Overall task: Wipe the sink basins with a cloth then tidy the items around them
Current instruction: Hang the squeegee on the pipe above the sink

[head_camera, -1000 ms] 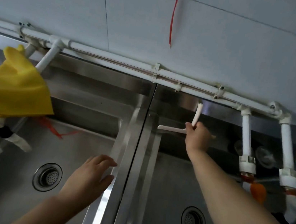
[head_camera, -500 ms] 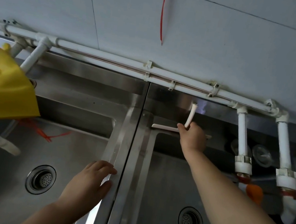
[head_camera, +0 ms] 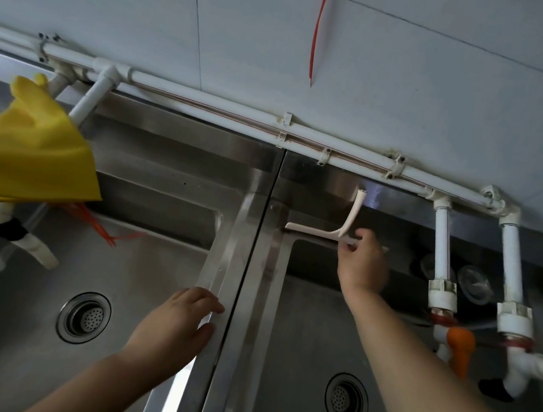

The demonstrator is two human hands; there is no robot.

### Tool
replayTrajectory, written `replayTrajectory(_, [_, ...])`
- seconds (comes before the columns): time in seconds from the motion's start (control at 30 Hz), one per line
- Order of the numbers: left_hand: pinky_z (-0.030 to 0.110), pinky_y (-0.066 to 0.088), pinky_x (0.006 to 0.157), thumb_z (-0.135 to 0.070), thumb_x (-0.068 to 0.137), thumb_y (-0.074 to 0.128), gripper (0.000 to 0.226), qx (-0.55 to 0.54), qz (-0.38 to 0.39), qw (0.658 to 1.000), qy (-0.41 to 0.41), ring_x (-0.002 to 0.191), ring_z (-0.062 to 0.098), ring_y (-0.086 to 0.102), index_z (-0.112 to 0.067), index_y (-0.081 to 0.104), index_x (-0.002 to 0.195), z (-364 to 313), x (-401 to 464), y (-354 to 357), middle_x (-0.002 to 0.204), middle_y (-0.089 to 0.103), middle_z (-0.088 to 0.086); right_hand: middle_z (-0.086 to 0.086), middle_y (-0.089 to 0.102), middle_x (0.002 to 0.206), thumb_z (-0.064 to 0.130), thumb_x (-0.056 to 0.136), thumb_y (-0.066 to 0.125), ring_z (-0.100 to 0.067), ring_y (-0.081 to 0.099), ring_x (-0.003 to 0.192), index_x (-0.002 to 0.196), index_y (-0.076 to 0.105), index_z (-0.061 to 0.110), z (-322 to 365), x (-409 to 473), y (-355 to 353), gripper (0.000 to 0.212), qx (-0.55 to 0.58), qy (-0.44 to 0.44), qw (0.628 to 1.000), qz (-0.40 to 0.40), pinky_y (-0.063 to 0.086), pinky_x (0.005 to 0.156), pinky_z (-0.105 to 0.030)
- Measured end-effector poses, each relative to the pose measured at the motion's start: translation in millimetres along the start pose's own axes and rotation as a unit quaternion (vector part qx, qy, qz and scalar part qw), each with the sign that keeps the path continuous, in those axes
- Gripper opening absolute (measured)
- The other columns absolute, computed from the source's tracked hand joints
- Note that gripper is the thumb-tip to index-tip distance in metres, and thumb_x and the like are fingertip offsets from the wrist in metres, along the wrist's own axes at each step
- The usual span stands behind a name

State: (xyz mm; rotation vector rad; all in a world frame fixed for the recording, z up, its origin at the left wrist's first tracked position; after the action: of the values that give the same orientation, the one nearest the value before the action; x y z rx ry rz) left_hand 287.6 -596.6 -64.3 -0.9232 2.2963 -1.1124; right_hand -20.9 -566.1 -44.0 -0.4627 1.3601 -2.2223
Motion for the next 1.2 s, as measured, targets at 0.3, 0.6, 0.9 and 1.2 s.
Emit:
replayTrajectory(0.3, [0.014,0.038,0.088,-0.027,0.094,0.052,0.030,0.012,0.044,0.997,0.055,0.118,0.004,0.045,-0.028,0.057,0.124,-10,-39,-29,0.128,0.050,-0.013,0.007,0.061,0.090,0.026,0.093,0.053,-0.006,0.057,0.075,0.096,0.059,0.024,15,-131,-14,0.007,-0.186,-0.148,0.953,0.187,0.050,0.066,-0.021])
replayTrajectory(0.6, [0.025,0.045,0.089,-0.028,0.094,0.048,0.033,0.109,0.091,0.989,0.042,0.119,0.010,0.045,-0.027,0.054,0.126,24,-118,-59,0.129,0.049,-0.009,-0.005,0.063,0.078,0.011,0.072,0.070,-0.024,0.062,0.069,0.080,0.065,0.013,77,-274,-2,0.009,-0.255,-0.331,0.871,0.259,0.041,0.053,-0.029])
replayTrajectory(0.9, [0.033,0.043,0.097,-0.032,0.092,0.048,0.038,0.183,0.082,0.971,-0.131,0.124,0.015,0.042,-0.029,0.050,0.129,79,-233,-94,0.130,0.049,-0.007,-0.005,0.059,0.058,0.015,0.046,0.082,-0.023,0.060,0.051,0.058,0.058,0.016,135,-352,25,0.027,-0.272,-0.474,0.793,0.267,0.021,0.040,-0.025])
replayTrajectory(1.2, [0.029,0.044,0.095,-0.035,0.093,0.049,0.036,0.176,0.015,0.937,-0.302,0.123,0.015,0.046,-0.029,0.051,0.129,142,-371,-138,0.129,0.050,-0.005,-0.006,0.060,0.112,0.027,0.095,0.040,-0.028,0.057,0.105,0.108,0.057,0.016,195,-438,55,0.024,-0.224,-0.533,0.751,0.319,0.038,0.071,-0.030])
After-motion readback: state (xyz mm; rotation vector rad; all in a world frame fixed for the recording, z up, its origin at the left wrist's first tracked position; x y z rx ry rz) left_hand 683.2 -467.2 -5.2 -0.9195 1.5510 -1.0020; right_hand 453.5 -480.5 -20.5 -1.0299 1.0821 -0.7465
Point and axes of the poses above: each hand's wrist, its own x-axis towards the middle knuckle, its own y-axis out of the palm, z = x × y, the point moved 6 cm from there along x, towards the middle knuckle
